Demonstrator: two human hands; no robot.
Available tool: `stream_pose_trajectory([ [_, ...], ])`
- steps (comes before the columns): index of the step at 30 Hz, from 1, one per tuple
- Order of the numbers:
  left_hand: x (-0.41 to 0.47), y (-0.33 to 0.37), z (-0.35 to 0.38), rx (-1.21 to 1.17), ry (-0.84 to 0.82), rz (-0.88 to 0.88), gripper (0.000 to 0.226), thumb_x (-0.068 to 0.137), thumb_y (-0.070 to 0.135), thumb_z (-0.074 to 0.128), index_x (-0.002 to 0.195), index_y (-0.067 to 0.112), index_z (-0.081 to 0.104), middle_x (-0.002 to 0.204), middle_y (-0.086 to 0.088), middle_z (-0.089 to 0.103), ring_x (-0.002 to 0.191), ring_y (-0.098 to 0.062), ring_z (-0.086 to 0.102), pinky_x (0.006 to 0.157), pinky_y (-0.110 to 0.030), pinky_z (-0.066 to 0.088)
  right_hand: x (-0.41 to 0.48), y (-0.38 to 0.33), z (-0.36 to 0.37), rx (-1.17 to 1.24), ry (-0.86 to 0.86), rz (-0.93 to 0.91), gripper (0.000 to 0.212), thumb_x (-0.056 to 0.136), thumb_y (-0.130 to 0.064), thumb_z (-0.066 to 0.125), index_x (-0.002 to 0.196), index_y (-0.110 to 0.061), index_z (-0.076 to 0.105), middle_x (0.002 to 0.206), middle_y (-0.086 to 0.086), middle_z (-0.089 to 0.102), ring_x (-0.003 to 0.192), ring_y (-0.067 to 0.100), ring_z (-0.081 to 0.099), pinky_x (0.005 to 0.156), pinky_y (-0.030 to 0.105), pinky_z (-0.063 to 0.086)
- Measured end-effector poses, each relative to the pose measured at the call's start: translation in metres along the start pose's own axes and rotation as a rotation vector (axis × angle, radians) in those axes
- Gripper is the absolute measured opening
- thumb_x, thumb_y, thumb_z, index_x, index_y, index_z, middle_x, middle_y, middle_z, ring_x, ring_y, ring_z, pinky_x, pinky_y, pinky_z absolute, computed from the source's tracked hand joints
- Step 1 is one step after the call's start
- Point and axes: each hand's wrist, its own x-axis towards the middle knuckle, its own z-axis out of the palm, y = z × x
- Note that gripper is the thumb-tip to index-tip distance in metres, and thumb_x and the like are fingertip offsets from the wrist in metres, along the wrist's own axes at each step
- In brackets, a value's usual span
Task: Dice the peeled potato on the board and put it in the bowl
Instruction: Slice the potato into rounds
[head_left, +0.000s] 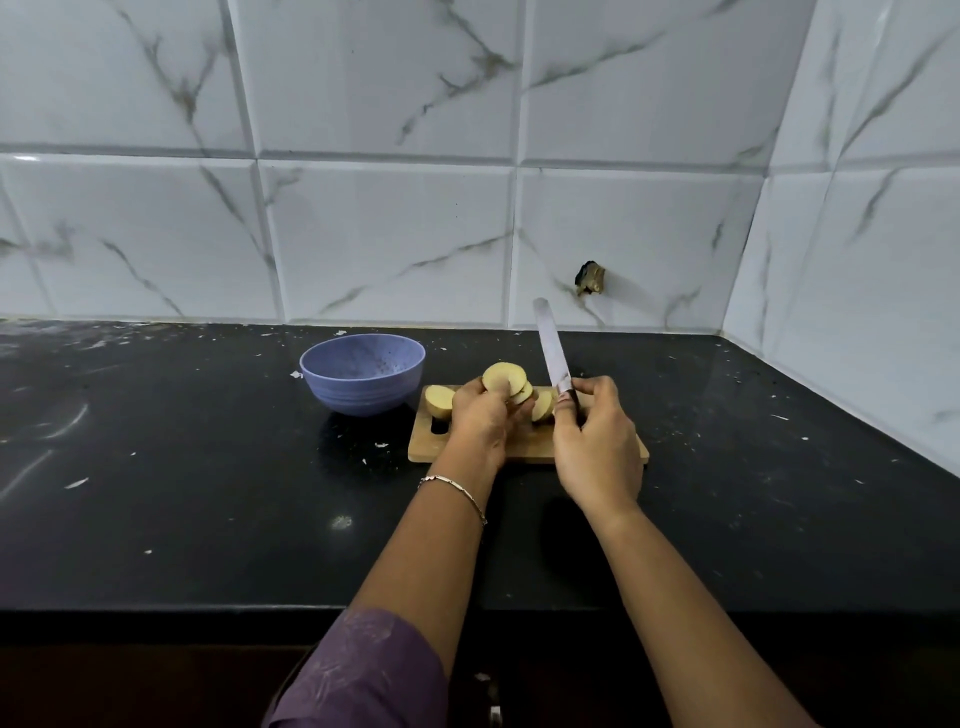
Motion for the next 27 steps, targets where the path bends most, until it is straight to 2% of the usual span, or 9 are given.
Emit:
stream_pose_trajectory([
  [2,-0.002,-0.002,-0.002,0.125,0.012,0.065,0.03,0.1,0.003,0.05,0.13,0.0,0.051,0.095,-0.009,0.062,0.08,-0.02,0.066,0.072,-0.029,0.06,0.0,0.0,0.001,-0.038,0.004,0.007,0.02,0.102,-0.03,0.049,0.121,-0.024,0.052,0.09,-0.012,0.055,0.067,0.002,0.044,0.051,0.021,0.03],
  [4,-0.007,-0.002,-0.005,0.311,0.029,0.145,0.031,0.099,0.006,0.055,0.13,0.006,0.054,0.101,-0.008,0.066,0.086,-0.02,0.068,0.073,-0.029,0.06,-0.002,-0.001,0.002,-0.073,-0.003,-0.004,0.021,0.102,-0.03,0.049,0.121,-0.022,0.052,0.093,-0.01,0.056,0.075,0.007,0.047,0.056,0.028,0.035],
  [7,-0.013,0.001,-0.011,0.648,0.078,0.297,0.038,0.091,0.009,0.066,0.129,0.013,0.059,0.114,-0.007,0.068,0.106,-0.022,0.066,0.092,-0.037,0.055,-0.006,-0.003,0.002,-0.132,-0.011,-0.037,0.022,0.102,-0.029,0.049,0.121,-0.02,0.052,0.093,-0.009,0.052,0.086,0.015,0.053,0.065,0.031,0.039],
  [9,-0.019,0.003,-0.016,0.702,0.099,0.328,0.038,0.086,0.008,0.071,0.122,0.014,0.062,0.112,-0.007,0.069,0.105,-0.021,0.066,0.095,-0.039,0.053,-0.007,-0.004,0.002,-0.164,-0.004,-0.057,0.022,0.102,-0.03,0.048,0.122,-0.02,0.051,0.09,-0.009,0.051,0.086,0.018,0.058,0.064,0.031,0.04],
  [14,-0.028,0.018,-0.037,0.804,0.206,0.342,0.031,0.078,0.011,0.079,0.099,0.022,0.059,0.1,0.0,0.068,0.097,-0.018,0.066,0.089,-0.036,0.055,-0.006,-0.003,0.001,-0.19,0.035,-0.049,0.023,0.103,-0.028,0.048,0.123,-0.019,0.05,0.089,-0.006,0.057,0.076,0.013,0.051,0.056,0.03,0.033],
  [19,-0.03,0.029,-0.06,0.895,0.229,0.343,0.034,0.077,0.013,0.082,0.104,0.015,0.062,0.106,-0.003,0.069,0.101,-0.019,0.065,0.09,-0.033,0.054,-0.003,0.0,0.002,-0.21,0.038,-0.026,0.024,0.102,-0.025,0.049,0.125,-0.018,0.05,0.102,0.001,0.068,0.093,0.023,0.064,0.07,0.033,0.04],
  [21,-0.028,0.03,-0.064,0.943,0.22,0.358,0.038,0.075,0.014,0.084,0.105,0.015,0.062,0.108,-0.004,0.07,0.101,-0.019,0.066,0.092,-0.036,0.054,0.0,0.002,0.002,-0.229,0.023,-0.015,0.025,0.102,-0.025,0.05,0.126,-0.017,0.051,0.104,0.002,0.07,0.097,0.025,0.065,0.086,0.039,0.043],
  [23,-0.028,0.03,-0.063,1.04,0.224,0.378,0.039,0.075,0.02,0.085,0.106,0.018,0.062,0.11,-0.002,0.069,0.103,-0.019,0.065,0.092,-0.035,0.053,0.004,0.006,0.001,-0.253,0.02,0.007,0.024,0.102,-0.027,0.05,0.124,-0.017,0.053,0.105,0.002,0.07,0.099,0.025,0.065,0.099,0.042,0.038],
  [27,-0.032,0.024,-0.057,1.335,0.303,0.445,0.041,0.078,0.038,0.079,0.113,0.025,0.062,0.118,-0.001,0.062,0.115,-0.023,0.056,0.097,-0.042,0.047,0.014,0.016,-0.005,-0.187,0.034,0.116,0.021,0.102,-0.026,0.05,0.12,-0.016,0.055,0.104,0.004,0.069,0.1,0.026,0.064,0.103,0.044,0.041],
])
